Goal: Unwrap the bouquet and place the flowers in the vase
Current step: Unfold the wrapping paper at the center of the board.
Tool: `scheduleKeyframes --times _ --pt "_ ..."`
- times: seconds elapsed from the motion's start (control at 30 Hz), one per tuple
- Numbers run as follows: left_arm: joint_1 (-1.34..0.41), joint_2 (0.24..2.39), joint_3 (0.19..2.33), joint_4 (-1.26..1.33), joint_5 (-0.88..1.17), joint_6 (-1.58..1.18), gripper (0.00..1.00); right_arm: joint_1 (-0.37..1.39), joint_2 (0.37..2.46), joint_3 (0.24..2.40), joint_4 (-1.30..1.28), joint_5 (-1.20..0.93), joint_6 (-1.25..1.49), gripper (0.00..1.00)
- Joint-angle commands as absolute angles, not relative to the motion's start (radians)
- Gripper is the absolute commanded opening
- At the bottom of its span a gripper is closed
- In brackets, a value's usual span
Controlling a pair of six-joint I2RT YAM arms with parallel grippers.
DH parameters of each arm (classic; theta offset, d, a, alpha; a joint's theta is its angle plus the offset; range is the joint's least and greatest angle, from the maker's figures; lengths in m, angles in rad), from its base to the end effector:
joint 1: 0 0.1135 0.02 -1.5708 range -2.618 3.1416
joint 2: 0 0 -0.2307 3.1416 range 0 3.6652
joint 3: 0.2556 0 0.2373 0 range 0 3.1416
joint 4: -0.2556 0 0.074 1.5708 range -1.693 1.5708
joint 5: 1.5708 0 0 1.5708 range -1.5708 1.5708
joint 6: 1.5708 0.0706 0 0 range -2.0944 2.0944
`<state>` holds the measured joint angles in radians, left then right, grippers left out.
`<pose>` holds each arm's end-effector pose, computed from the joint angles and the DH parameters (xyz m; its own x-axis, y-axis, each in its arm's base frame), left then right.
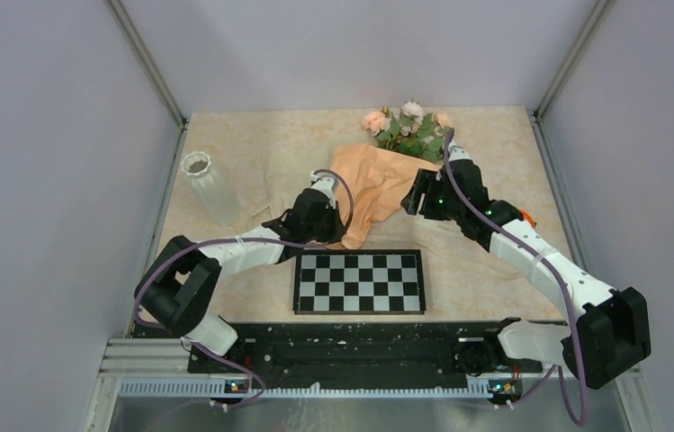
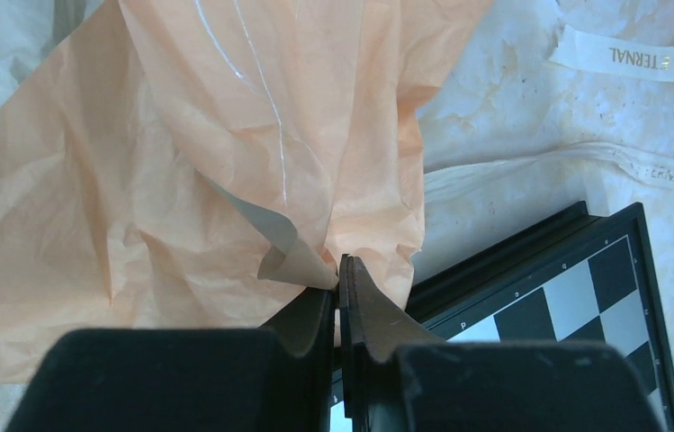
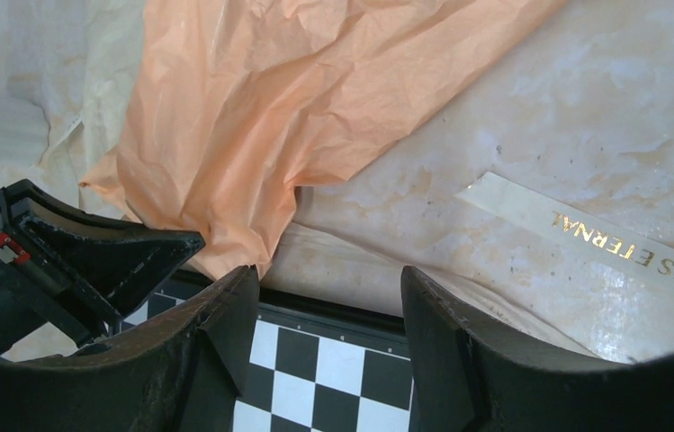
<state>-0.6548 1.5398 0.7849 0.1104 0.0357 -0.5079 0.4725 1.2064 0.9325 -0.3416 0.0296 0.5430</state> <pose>0.2656 -0.2071 0.1436 -0.7234 -0.0573 -0.6881 0.3198 0.8554 -0.4075 0.2619 0.1315 0.2412 -0.6641 0.2406 -0.7079 -0.1054 0.9072 0.4073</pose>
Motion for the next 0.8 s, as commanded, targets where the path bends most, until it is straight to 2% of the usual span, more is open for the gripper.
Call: scheduleKeyframes --times 0.0,0.57,0.77 --pt "-0.696 1.506 0.835 0.125 -0.033 -0.409 0.07 0.461 1.166 0.919 -0.337 0.047 0.556 0.61" --pt "-0.951 1.543 0.898 0.14 -0.142 -0.117 0.12 0.462 1.136 0.874 -0.31 0.075 0.616 0.62" --pt "-1.011 1.585 0.918 0.15 -0.152 -0.089 0.17 0.462 1.134 0.862 -0.3 0.068 0.626 0.66"
